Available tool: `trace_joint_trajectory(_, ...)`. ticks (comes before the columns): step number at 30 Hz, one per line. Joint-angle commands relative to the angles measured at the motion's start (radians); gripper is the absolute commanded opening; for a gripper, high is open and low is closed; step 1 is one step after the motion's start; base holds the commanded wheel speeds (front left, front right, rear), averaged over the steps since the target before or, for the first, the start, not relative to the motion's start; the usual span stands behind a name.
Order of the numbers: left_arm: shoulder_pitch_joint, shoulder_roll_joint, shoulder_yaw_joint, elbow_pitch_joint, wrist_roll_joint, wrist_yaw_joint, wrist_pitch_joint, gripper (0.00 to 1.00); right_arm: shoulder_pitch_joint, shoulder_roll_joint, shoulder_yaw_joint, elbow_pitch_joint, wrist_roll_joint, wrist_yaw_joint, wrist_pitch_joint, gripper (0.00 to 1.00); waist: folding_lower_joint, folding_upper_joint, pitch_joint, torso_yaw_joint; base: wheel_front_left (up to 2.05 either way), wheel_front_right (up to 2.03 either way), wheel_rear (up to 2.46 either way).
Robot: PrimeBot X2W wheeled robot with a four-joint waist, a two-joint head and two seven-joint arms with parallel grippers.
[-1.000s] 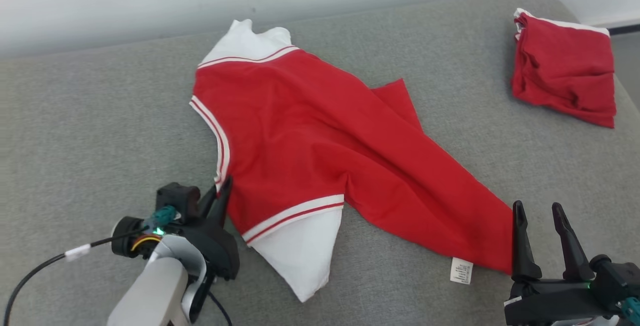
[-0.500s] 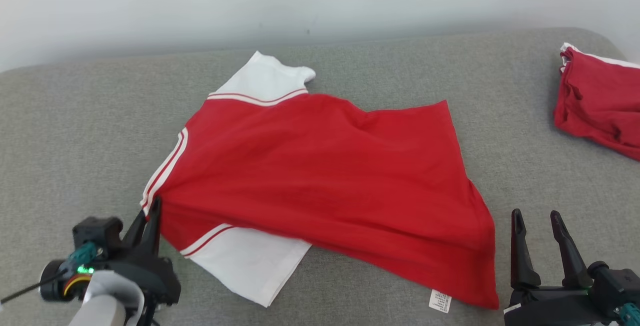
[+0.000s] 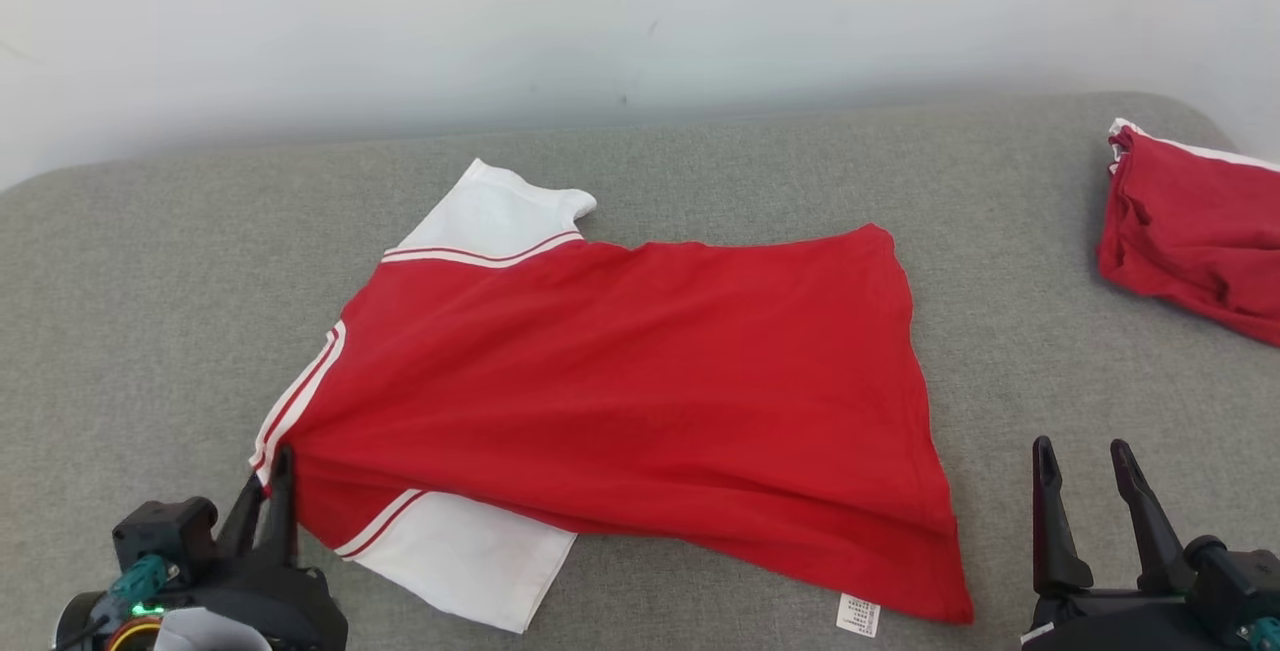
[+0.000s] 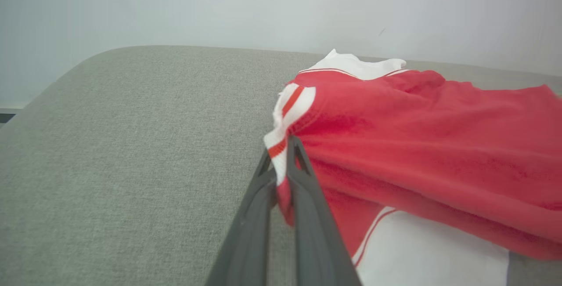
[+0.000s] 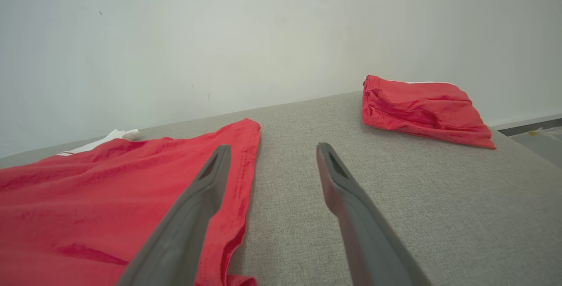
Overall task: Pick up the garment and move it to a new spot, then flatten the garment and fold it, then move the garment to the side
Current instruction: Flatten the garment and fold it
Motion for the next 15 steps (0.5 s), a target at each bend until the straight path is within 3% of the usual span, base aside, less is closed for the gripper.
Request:
trace_joint_trajectory(1, 0.021, -0.007, 0.009, -0.016, 0.006, 0.01, -0.028, 1.0, 0.013, -0.004, -0.003, -0.003, 0.003, -0.002, 0.003, 1.0, 0.0001, -0.0001, -0.009, 0.006, 0.0, 0.0, 0.0)
trace_joint_trajectory(8, 0.053, -0.021, 0.048, -0.076, 0.046, 0.033, -0.086, 1.0, 0.027, -0.005, -0.015, -0.013, -0.002, -0.002, 0.01, 1.0, 0.0001, -0.0001, -0.027, 0.025, 0.0, 0.0, 0.0)
trace_joint_trajectory(15, 0.137, -0.076, 0.179, -0.238, 0.153, 0.033, -0.09, 1.0, 0.042, -0.003, -0.027, -0.021, -0.001, -0.002, 0.012, 1.0, 0.0001, -0.0001, -0.041, 0.061, 0.0, 0.0, 0.0)
